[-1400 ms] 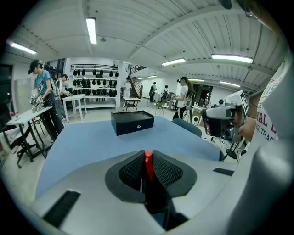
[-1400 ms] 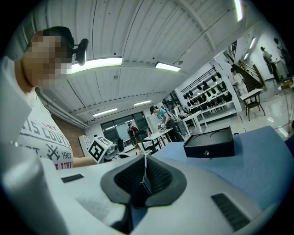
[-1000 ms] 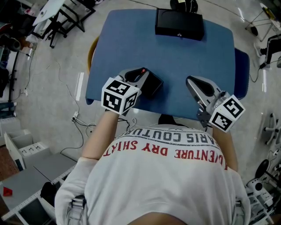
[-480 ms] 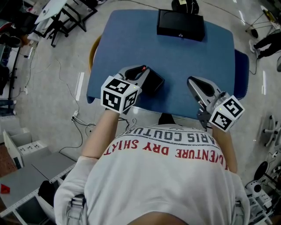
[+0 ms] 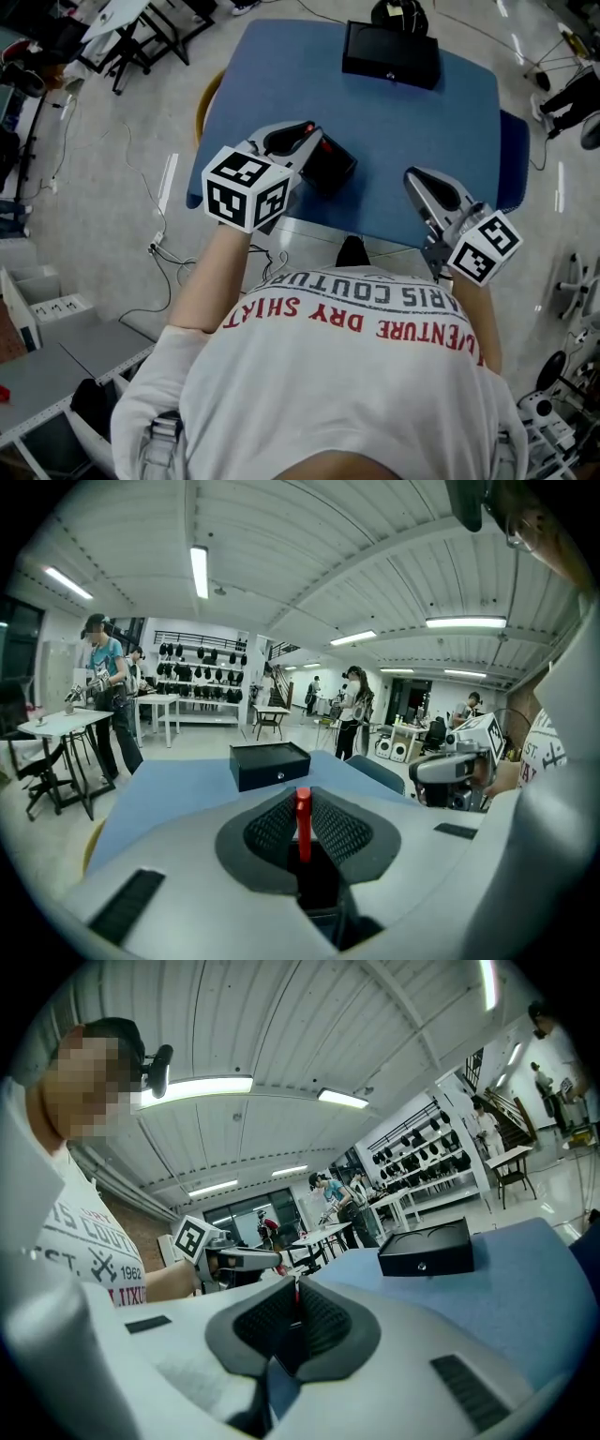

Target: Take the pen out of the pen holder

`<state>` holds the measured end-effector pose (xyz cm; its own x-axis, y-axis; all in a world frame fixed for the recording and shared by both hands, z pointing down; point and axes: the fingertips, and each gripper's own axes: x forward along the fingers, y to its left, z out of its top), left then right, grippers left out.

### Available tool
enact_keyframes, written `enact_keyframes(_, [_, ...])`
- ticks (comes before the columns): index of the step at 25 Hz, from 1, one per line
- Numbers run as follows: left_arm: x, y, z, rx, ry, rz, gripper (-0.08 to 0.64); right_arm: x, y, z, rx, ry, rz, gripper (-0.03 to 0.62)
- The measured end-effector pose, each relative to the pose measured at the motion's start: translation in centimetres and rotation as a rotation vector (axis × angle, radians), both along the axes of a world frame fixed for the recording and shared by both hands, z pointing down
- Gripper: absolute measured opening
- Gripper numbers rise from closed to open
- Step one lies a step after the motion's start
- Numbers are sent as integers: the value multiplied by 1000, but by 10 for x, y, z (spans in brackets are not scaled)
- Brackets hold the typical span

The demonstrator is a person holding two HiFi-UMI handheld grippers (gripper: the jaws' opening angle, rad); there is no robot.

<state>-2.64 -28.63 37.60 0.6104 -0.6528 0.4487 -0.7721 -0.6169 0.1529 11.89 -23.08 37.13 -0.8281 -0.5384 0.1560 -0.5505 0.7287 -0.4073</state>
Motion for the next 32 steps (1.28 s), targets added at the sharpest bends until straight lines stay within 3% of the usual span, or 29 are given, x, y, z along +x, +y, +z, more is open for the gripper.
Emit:
enact_keyframes(19, [-27, 69, -98, 183, 85, -10, 66, -26, 61, -33, 66, -18, -9, 26])
enact_keyframes(26, [-48, 109, -101, 183, 130, -39, 66, -42, 89, -38, 85, -29, -26, 25])
enact_keyframes(32, [-50, 129, -85, 127, 203, -39, 66, -48, 98, -39, 69, -51, -32, 25])
